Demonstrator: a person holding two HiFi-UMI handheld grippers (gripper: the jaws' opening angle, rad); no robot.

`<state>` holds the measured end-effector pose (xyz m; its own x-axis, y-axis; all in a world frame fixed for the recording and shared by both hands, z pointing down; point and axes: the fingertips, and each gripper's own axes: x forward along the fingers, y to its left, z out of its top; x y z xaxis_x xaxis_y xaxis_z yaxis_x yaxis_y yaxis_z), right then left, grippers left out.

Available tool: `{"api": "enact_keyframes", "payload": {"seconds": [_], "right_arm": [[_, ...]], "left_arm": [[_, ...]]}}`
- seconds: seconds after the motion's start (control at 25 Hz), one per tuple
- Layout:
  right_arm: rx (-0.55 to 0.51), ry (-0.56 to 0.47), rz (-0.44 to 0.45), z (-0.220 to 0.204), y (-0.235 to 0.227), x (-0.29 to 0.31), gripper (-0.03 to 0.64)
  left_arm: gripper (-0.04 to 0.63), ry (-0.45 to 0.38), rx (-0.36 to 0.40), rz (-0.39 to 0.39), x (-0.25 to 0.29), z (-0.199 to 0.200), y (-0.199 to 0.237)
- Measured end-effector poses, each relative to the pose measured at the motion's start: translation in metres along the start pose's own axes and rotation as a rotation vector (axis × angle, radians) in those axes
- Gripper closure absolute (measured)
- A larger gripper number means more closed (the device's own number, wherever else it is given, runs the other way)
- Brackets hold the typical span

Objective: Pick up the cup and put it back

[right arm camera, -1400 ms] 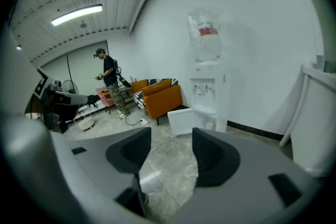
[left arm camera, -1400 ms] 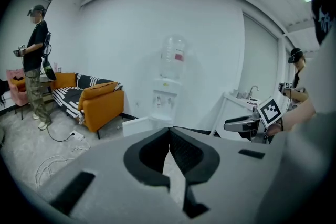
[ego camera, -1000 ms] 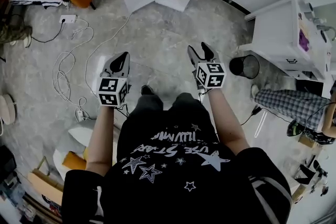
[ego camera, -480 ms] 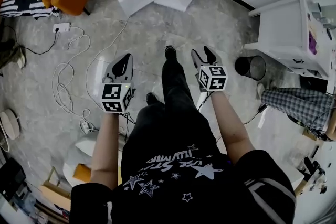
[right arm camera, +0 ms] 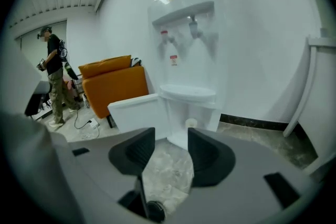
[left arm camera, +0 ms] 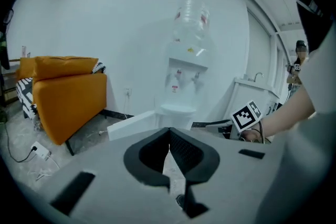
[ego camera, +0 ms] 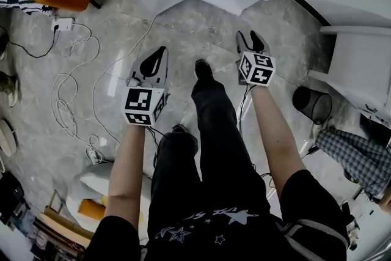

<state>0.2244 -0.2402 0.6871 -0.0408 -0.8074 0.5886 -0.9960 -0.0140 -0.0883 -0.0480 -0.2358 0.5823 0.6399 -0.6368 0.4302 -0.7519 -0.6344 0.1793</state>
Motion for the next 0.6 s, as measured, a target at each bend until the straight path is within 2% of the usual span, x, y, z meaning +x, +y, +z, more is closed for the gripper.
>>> {"api": "enact_keyframes", "payload": {"seconds": [0.28,0.44,0.6], "right_arm": [[0.023,-0.014,-0.039,-0.057,-0.052,0.157,0.424],[-0.025,-0.022,-0.065,-0.085,-0.077,0.232,0.485],[-0.034,-0.022,-0.065,-0.096,-0.086,0.297,0.474]], "left_arm": [[0.584,0.025,0.114,-0.021,0.137,-0.094,0.053],[0.584,0.016,0.090,-0.024,0.197,-0.134,0.075],[0.584,-0.014,0.069,-0.032,0.242,-0.158,0.092]]}}
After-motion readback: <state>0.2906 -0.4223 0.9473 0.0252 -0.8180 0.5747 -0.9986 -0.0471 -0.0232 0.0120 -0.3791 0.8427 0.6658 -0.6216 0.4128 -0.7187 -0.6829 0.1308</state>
